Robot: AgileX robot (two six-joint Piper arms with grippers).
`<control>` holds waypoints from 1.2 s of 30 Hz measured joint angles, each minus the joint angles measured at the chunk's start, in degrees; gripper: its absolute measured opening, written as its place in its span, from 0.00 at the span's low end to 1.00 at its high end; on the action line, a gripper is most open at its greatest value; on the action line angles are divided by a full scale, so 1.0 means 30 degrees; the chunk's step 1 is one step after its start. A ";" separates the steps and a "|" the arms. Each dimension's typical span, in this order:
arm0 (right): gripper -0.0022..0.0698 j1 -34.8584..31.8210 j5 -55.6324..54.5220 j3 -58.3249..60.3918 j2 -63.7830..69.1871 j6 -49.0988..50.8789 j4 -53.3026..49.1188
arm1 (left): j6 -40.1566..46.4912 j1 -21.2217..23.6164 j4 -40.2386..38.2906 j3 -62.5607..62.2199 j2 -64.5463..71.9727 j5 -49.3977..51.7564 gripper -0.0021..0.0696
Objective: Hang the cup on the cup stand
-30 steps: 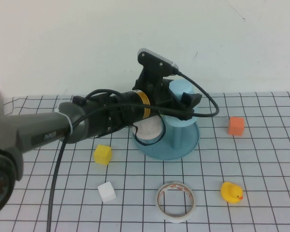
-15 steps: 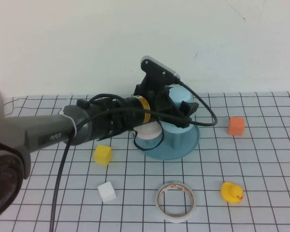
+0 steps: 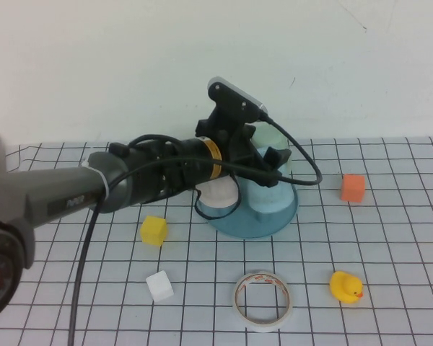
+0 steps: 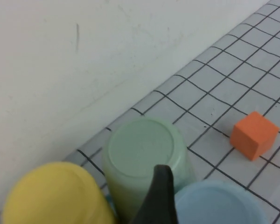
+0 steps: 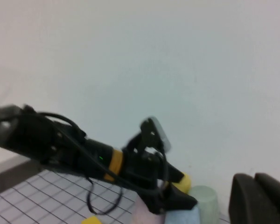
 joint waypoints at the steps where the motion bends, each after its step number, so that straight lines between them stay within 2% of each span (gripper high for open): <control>1: 0.03 0.0000 -0.0198 0.0042 0.0000 -0.0257 0.0000 | -0.0070 0.0000 0.0295 0.0000 -0.0188 0.0201 0.85; 5: 0.03 0.0000 -0.0393 0.0163 0.0000 -0.1049 0.0025 | -0.0469 0.0000 0.1139 0.0000 -0.1265 0.0438 0.85; 8: 0.03 0.0000 0.0454 0.0385 0.0000 -0.2355 0.0025 | -0.0595 0.0000 0.1562 0.0000 -0.2494 0.0649 0.76; 11: 0.03 0.0000 0.0973 0.1212 0.0000 -0.5699 0.0025 | -0.0637 0.0000 0.2255 0.0000 -0.4044 0.1660 0.59; 13: 0.03 0.0000 -0.0162 0.1748 0.0000 -0.8524 0.0025 | -0.0675 0.0000 0.3262 0.0000 -0.5308 0.3106 0.43; 16: 0.03 0.0000 -0.4706 0.2012 0.0021 -1.1205 0.0025 | -0.0675 0.0000 0.4700 0.0037 -0.7443 0.6078 0.20; 18: 0.03 0.0000 -0.8863 0.1909 0.0021 -1.1911 0.0025 | -0.0675 0.0000 0.4701 0.0130 -0.8864 0.8243 0.10; 21: 0.03 -0.0162 -1.1213 0.1612 -0.0270 -1.2160 0.0025 | -0.0675 0.0000 0.4167 0.0453 -1.1125 1.1415 0.05; 25: 0.03 -0.0176 -1.1783 0.1069 -0.0673 -1.1003 0.0025 | -0.0675 0.0000 0.3224 0.1318 -1.3970 1.3419 0.03; 28: 0.03 -0.0191 -1.0092 0.0866 -0.0933 -0.8418 0.0025 | -0.0675 0.0000 0.1635 0.2285 -1.6074 1.3820 0.03; 31: 0.03 -0.0191 -0.4985 0.0832 -0.0978 -0.4780 0.0025 | -0.0675 0.0000 -0.0106 0.3737 -1.7998 1.3384 0.03; 36: 0.03 -0.0191 0.4637 0.0832 -0.0176 0.0027 0.0025 | -0.0675 0.0000 -0.0971 0.6631 -2.0980 1.3005 0.03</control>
